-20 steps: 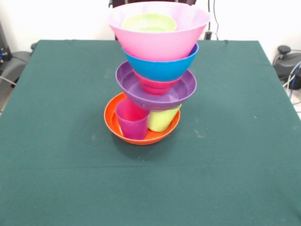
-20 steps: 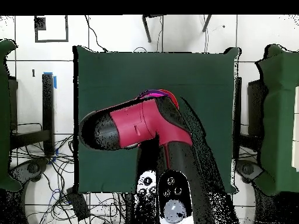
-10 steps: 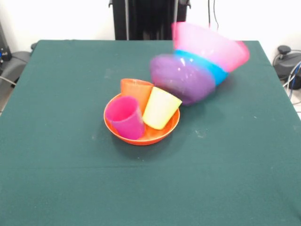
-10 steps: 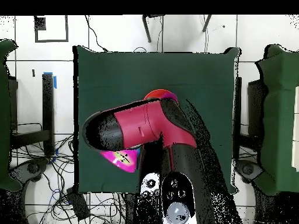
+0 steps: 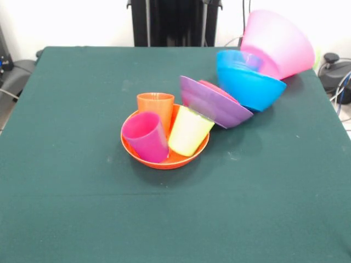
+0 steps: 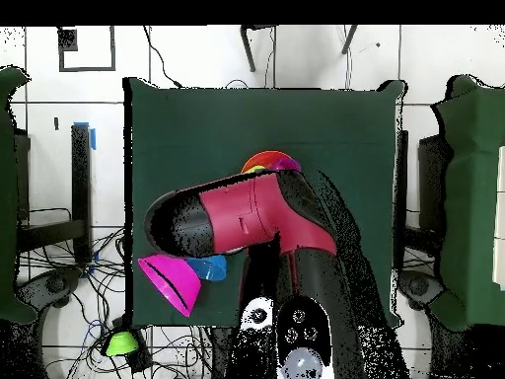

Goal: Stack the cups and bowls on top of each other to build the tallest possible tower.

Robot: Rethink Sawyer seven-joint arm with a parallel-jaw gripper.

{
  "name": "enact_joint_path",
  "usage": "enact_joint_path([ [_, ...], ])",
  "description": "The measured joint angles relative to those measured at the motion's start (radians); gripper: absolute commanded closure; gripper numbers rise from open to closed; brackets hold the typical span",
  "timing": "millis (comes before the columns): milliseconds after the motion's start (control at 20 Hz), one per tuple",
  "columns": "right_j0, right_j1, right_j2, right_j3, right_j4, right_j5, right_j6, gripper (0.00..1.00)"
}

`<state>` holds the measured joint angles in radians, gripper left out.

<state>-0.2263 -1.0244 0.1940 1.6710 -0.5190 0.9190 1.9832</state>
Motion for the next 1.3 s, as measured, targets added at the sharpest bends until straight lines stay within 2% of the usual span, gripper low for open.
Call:
enact_joint_path([
  [250,0.006,0.002,-0.009,0.0,0.0,-0.014,0.0,0.0],
  [600,0.067,0.043,-0.065,-0.008,-0.005,-0.067,0.016,0.0],
  [750,0.111,0.09,-0.106,-0.011,-0.01,-0.14,0.054,0.0],
  [800,0.137,0.122,-0.132,-0.011,-0.01,-0.193,0.088,0.0],
  [1000,0.171,0.171,-0.166,-0.011,-0.004,-0.273,0.163,0.0],
  [1300,0.197,0.19,-0.198,-0.011,0.038,-0.285,0.22,0.0],
])
